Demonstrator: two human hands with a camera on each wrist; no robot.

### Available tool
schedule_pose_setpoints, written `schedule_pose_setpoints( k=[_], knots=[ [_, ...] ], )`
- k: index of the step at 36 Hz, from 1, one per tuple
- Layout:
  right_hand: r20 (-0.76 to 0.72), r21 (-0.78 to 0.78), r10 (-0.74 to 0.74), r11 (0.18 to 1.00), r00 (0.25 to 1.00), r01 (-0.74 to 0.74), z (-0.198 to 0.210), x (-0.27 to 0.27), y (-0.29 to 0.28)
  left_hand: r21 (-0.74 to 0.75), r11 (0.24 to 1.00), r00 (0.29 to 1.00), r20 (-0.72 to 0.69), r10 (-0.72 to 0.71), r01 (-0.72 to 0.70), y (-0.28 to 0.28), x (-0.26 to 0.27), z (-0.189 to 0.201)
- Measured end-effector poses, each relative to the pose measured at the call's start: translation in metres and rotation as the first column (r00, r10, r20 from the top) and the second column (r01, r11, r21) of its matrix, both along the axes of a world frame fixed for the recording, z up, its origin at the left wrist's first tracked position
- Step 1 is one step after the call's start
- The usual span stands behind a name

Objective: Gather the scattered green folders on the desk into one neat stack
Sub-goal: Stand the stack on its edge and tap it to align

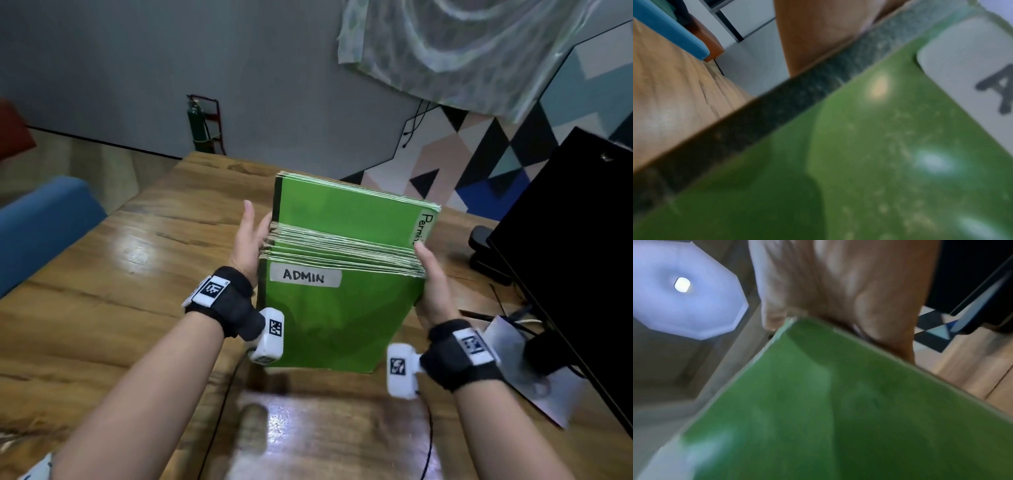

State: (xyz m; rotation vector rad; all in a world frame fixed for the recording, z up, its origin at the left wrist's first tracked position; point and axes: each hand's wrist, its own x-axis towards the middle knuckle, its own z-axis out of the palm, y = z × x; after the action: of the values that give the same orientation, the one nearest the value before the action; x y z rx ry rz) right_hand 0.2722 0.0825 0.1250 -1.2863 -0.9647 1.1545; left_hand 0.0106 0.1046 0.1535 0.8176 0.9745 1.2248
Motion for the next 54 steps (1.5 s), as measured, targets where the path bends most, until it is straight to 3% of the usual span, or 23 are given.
schedule_pose_setpoints(
  k=[3, 9, 14, 19, 28, 35, 40, 43, 46, 50, 54],
  knots=[
    [0.005, 0.057, -0.149, 0.987, 0.989, 0.149, -0.015, -0.006, 0.005, -0.003, 1.0, 0.999, 0.048, 0.023, -0.022, -0.006, 0.006, 0.004],
    [-0.053, 0.106, -0.225, 0.968, 0.973, 0.23, -0.01, -0.018, 0.007, 0.069, 0.997, 0.998, 0.064, 0.016, -0.02, -0.006, 0.004, 0.0],
    [-0.046, 0.122, -0.23, 0.965, 0.972, 0.234, -0.011, -0.016, 0.007, 0.028, 1.0, 1.0, -0.025, 0.0, 0.001, 0.001, -0.004, -0.012],
    [-0.014, 0.153, -0.204, 0.967, 0.979, 0.204, -0.014, -0.012, 0.008, 0.067, 0.989, 0.989, -0.087, -0.123, 0.129, 0.004, -0.013, -0.018],
    [-0.211, 0.037, -0.131, 0.989, 0.969, 0.141, -0.004, -0.008, 0.006, 0.043, 0.995, 0.995, 0.007, -0.096, 0.095, 0.003, -0.016, -0.022],
    [-0.038, 0.016, -0.28, 0.96, 0.959, 0.281, -0.011, -0.005, 0.021, -0.013, 0.984, 0.982, -0.067, -0.176, 0.176, 0.011, -0.014, -0.007],
    [-0.023, 0.042, -0.258, 0.965, 0.966, 0.259, -0.024, -0.003, 0.021, -0.024, 0.994, 0.984, -0.141, -0.107, 0.105, 0.022, -0.011, -0.011],
    [-0.093, 0.098, -0.172, 0.979, 0.981, 0.18, -0.025, -0.005, 0.007, -0.009, 0.999, 0.989, -0.14, -0.041, 0.04, 0.024, -0.01, -0.017],
    [-0.112, 0.147, -0.095, 0.983, 0.989, 0.111, -0.026, -0.008, -0.012, -0.021, 1.0, 0.996, -0.093, 0.008, -0.01, 0.019, -0.007, -0.019],
    [0.094, 0.143, -0.043, 0.989, 0.995, 0.029, -0.041, -0.004, -0.017, 0.027, 0.999, 1.0, 0.019, 0.018, -0.019, 0.003, -0.001, -0.018],
    [0.202, 0.166, -0.121, 0.982, 0.972, 0.088, -0.054, -0.011, -0.016, 0.162, 0.985, 0.992, 0.101, -0.073, 0.056, -0.005, -0.003, -0.024]
  ],
)
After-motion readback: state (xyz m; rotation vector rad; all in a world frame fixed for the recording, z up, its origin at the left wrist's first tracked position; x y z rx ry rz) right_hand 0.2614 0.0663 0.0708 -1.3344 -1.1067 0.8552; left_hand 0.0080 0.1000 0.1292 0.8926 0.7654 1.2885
